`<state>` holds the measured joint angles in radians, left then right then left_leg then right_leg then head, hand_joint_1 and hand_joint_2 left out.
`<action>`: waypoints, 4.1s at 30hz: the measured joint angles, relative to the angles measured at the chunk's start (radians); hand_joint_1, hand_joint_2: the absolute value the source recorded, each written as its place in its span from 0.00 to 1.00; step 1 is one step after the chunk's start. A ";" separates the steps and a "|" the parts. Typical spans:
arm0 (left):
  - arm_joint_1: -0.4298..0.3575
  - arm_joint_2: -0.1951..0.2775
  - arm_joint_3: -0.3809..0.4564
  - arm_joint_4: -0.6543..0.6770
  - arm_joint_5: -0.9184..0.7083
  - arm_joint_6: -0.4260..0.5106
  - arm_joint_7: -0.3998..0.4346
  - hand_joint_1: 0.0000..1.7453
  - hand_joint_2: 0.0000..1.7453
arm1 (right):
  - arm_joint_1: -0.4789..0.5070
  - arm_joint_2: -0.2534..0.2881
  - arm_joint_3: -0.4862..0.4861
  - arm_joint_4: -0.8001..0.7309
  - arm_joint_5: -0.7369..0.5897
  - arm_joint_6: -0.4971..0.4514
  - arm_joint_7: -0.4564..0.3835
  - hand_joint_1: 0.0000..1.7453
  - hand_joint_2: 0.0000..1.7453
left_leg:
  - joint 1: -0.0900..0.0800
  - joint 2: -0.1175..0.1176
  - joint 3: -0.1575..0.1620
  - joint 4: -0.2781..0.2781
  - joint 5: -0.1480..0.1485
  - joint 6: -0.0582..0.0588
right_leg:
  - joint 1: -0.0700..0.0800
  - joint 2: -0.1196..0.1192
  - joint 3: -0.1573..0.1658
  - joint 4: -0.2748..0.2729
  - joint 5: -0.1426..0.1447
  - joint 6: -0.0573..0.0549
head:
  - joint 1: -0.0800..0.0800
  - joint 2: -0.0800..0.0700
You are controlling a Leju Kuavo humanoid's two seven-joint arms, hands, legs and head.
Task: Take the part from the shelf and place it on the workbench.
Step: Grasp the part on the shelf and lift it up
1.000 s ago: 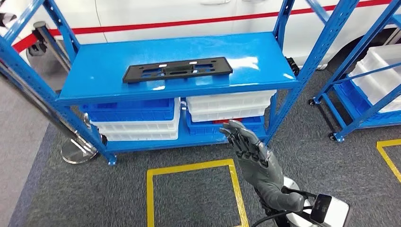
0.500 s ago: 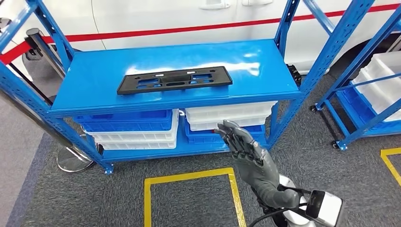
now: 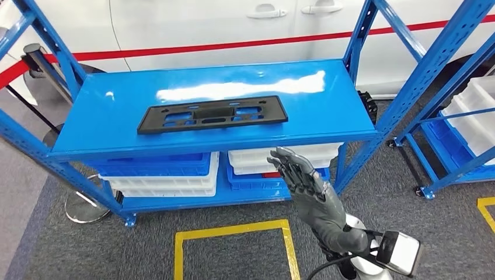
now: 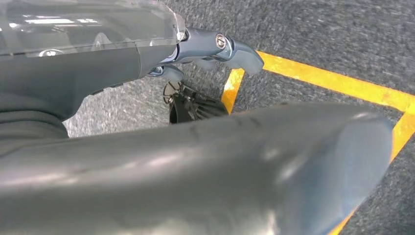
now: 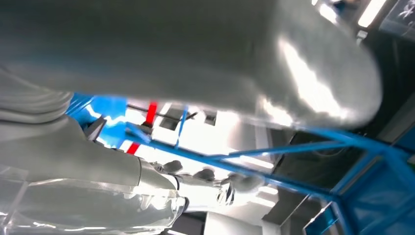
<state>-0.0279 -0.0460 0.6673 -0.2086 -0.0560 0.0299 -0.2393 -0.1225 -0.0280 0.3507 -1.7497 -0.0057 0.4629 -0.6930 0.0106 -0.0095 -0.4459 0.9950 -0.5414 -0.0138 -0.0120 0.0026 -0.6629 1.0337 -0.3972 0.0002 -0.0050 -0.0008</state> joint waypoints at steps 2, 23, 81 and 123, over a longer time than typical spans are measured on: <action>-0.002 0.000 0.001 0.000 -0.001 -0.001 -0.002 0.00 0.00 | -0.001 -0.001 0.001 0.000 0.001 -0.002 -0.002 0.00 0.00 | 0.002 0.002 -0.002 0.035 0.006 -0.008 | -0.001 0.002 0.025 -0.011 -0.010 -0.016 | -0.002 0.000; -0.002 0.003 0.006 0.000 -0.028 -0.020 -0.021 0.00 0.00 | 0.004 -0.019 0.043 0.000 0.086 -0.041 -0.006 0.00 0.00 | -0.007 -0.022 -0.114 0.023 0.078 0.048 | 0.000 0.006 -0.015 0.266 -0.242 0.019 | -0.003 0.000; -0.013 -0.011 0.109 -0.002 -0.186 -0.003 -0.034 0.00 0.00 | -0.623 0.372 0.634 1.187 0.886 -0.665 0.341 0.00 1.00 | 0.004 0.005 -0.139 0.012 0.106 0.030 | 0.009 -0.004 -0.007 0.130 -0.128 0.004 | -0.009 0.000; -0.015 -0.006 0.136 -0.002 -0.274 -0.019 -0.046 0.00 0.00 | -0.628 0.338 0.498 1.320 1.104 -0.825 0.489 0.00 1.00 | -0.001 0.002 -0.140 0.018 0.099 0.004 | 0.017 -0.005 0.058 -0.016 -0.041 -0.023 | -0.015 0.000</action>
<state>-0.0425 -0.0516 0.8034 -0.2107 -0.3296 0.0113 -0.2850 -0.7507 0.3100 0.8490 -0.4293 1.0983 -0.3619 -0.2044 0.0092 -0.0079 -0.5855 1.0132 -0.4420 -0.0095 0.0048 -0.0027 -0.6051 1.0177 -0.4379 -0.0230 -0.0200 -0.0008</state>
